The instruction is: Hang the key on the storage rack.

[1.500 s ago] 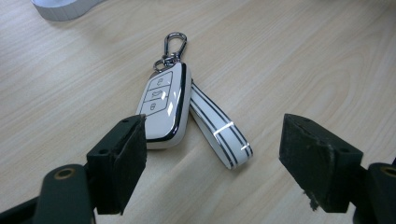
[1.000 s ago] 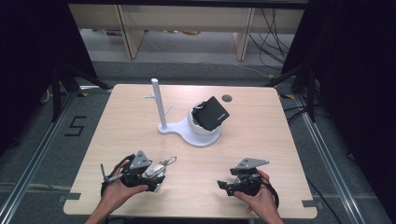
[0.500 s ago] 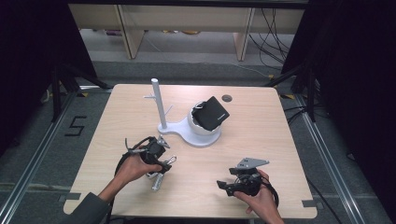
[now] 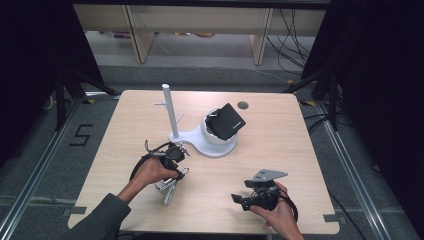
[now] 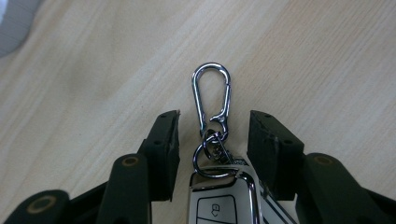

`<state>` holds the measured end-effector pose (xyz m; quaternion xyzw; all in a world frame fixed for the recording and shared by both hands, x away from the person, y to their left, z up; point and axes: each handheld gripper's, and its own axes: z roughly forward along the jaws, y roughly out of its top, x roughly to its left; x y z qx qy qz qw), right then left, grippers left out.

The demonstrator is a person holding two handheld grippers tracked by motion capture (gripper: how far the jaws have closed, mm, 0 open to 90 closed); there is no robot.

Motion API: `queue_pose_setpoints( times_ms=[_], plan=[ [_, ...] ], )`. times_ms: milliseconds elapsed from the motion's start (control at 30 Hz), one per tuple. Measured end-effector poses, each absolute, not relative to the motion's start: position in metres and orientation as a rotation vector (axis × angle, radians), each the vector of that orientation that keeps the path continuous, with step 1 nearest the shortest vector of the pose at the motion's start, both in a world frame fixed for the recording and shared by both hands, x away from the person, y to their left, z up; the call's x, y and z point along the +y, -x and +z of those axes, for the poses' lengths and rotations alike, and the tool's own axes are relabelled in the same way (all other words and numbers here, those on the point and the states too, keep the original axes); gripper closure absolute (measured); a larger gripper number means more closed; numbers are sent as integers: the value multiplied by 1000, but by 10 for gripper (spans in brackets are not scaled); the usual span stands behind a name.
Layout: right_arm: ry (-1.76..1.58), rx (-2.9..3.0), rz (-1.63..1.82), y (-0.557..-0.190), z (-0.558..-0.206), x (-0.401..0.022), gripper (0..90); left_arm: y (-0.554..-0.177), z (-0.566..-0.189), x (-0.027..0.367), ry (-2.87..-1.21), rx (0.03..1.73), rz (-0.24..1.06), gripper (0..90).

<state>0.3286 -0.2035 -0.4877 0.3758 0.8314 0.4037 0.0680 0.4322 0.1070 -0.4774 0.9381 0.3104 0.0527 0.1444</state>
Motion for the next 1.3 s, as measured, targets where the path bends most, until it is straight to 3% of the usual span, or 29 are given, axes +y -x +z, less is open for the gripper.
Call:
queue_pose_setpoints(
  times_ms=[533, 900, 1300],
  plan=[
    [-1113, 2528, 1214, -328, -487, -202, 283, -443, -478, 92, -2871, 891, 68, 709],
    [-1101, 2526, 1219, -328, -487, -202, 288, -443, -478, 84, -2958, 807, 92, 743],
    [-1112, 2525, 1221, -329, -488, -203, 291, -442, -468, 92, -2914, 771, 74, 751]
  ],
)
